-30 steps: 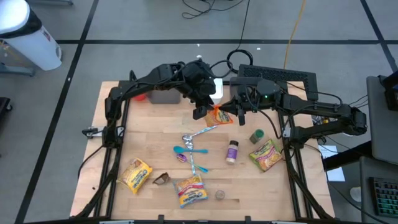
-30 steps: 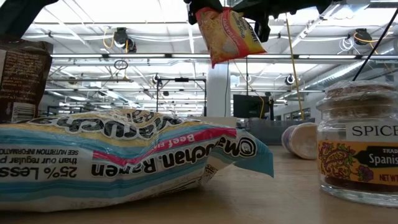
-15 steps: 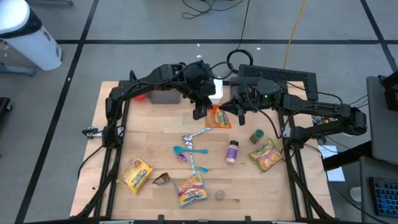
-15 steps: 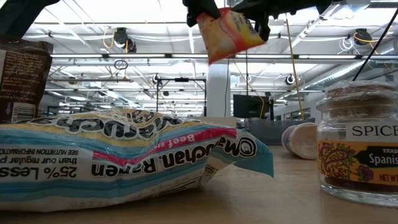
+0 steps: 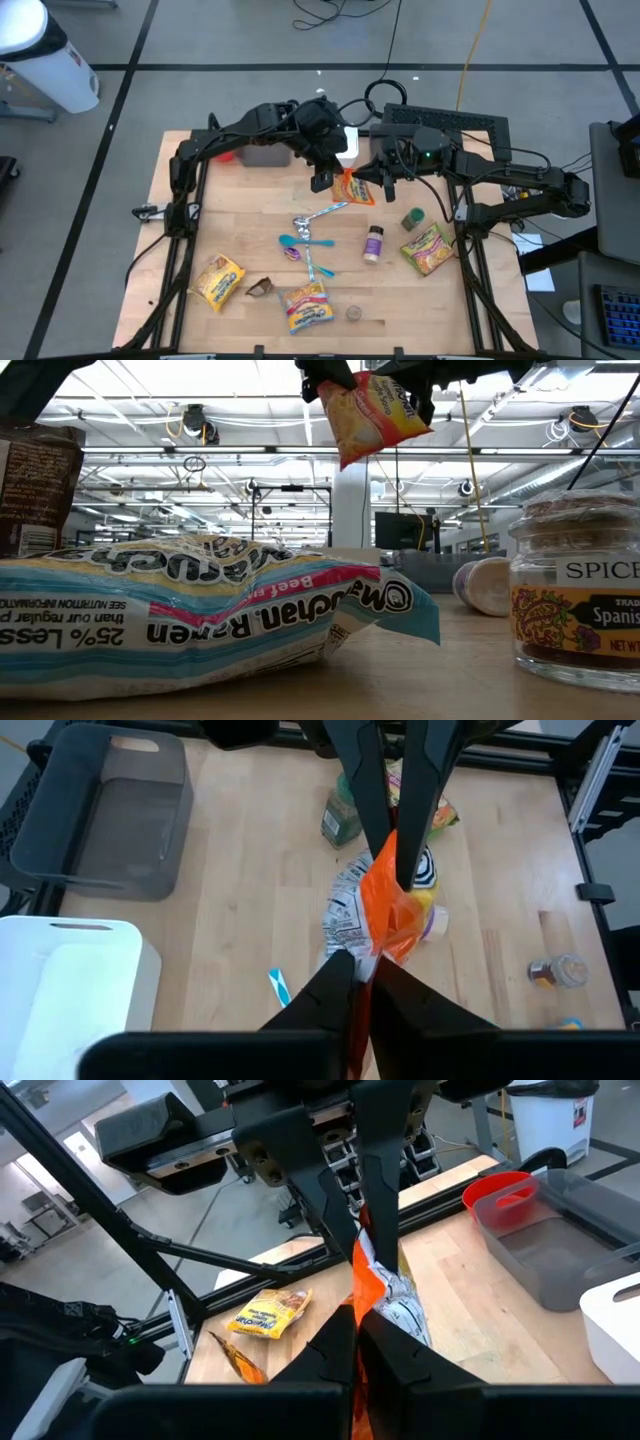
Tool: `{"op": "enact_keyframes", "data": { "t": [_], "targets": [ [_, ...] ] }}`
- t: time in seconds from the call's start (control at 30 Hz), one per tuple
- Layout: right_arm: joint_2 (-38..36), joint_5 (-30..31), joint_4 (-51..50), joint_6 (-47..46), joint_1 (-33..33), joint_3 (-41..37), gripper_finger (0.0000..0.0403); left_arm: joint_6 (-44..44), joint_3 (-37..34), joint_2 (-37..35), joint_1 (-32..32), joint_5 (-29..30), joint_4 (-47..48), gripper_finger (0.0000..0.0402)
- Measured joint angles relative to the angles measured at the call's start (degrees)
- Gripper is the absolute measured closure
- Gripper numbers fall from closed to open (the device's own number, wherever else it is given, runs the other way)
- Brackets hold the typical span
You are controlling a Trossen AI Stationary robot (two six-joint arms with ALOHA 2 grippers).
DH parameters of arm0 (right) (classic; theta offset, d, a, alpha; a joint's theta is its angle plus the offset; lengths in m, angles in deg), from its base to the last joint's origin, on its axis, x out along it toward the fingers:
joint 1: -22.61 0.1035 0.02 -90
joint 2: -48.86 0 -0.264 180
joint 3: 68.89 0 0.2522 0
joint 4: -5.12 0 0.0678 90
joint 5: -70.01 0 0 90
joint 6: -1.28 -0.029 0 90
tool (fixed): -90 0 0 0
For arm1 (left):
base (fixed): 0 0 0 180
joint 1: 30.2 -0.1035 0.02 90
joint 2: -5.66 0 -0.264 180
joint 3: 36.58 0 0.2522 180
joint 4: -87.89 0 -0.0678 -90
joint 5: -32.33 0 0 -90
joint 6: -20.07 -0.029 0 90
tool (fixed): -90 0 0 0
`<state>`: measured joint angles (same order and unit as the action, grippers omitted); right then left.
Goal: Pick & Place Food Item
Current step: Put the orange noodle pack into the left black bin
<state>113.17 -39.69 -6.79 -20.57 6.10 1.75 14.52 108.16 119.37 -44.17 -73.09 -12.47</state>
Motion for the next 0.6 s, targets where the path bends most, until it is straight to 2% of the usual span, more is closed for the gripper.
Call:
{"op": "enact_keyframes", "data": {
  "t": [0.1,0.23,0.47,0.6],
  "targets": [
    [0.0,-0.07,0.01,0.0,0.0,0.0,0.0403,-0.18,0.0,0.0,0.0,-0.48,-0.02,0.0357],
    [-0.04,-0.15,0.11,0.0,0.04,0.0,0.0403,-1.5,-0.02,0.0,-0.26,-4.22,-0.17,0.0333],
    [-0.02,-0.11,0.09,0.03,0.02,0.0,0.0403,-0.1,-0.02,0.0,-0.2,-4.6,-3.54,0.0273],
    [-0.02,-0.07,0.04,0.03,0.02,0.0,0.0403,0.11,-0.02,0.0,-0.2,-4.64,-3.86,0.0255]
  ]
}}
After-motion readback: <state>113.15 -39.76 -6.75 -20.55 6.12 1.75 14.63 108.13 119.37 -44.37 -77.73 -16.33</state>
